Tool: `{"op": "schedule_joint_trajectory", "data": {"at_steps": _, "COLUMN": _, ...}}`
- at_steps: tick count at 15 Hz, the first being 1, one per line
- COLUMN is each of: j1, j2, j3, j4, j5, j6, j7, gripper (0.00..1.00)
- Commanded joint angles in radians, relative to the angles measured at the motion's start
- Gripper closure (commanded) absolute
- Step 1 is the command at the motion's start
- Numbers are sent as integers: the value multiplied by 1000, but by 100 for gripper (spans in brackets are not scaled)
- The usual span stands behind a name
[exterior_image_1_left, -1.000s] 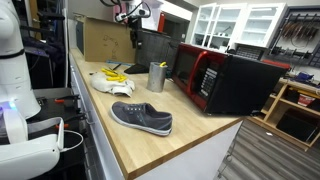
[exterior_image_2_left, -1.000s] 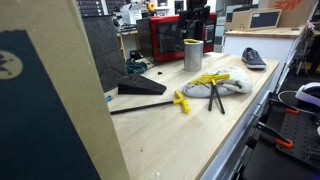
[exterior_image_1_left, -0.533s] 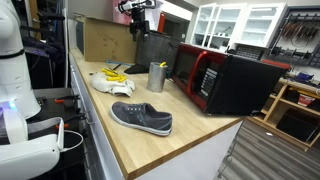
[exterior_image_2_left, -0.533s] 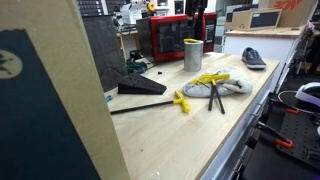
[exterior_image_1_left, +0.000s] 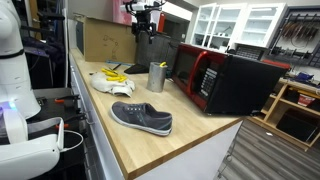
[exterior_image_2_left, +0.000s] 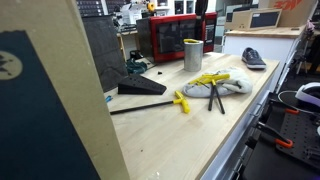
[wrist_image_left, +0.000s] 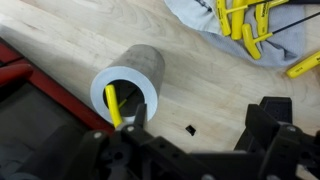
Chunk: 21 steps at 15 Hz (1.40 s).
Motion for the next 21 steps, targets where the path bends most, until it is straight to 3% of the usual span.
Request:
{"op": "schedule_joint_trajectory", "data": {"at_steps": 1, "j1": -14, "j2": 4, "j3": 0, "j4": 4, "j5": 14, "j6": -2, "j7": -12, "gripper": 0}}
{"op": "schedule_joint_trajectory", "data": {"at_steps": 9, "j1": -14, "j2": 21, "j3": 7, "j4": 3, "j5": 21, "j6": -12, "j7": -13, "gripper": 0}}
{"op": "schedule_joint_trajectory", "data": {"at_steps": 16, "j1": -41, "j2": 103, "j3": -47, "j4": 48, "j5": 119, "j6": -44, "j7": -219, "gripper": 0}}
{"op": "schedule_joint_trajectory", "data": {"at_steps": 21, "j1": -89, "j2": 182, "j3": -69, "j4": 122, "j5": 107, "j6": -24, "j7": -283, "gripper": 0}}
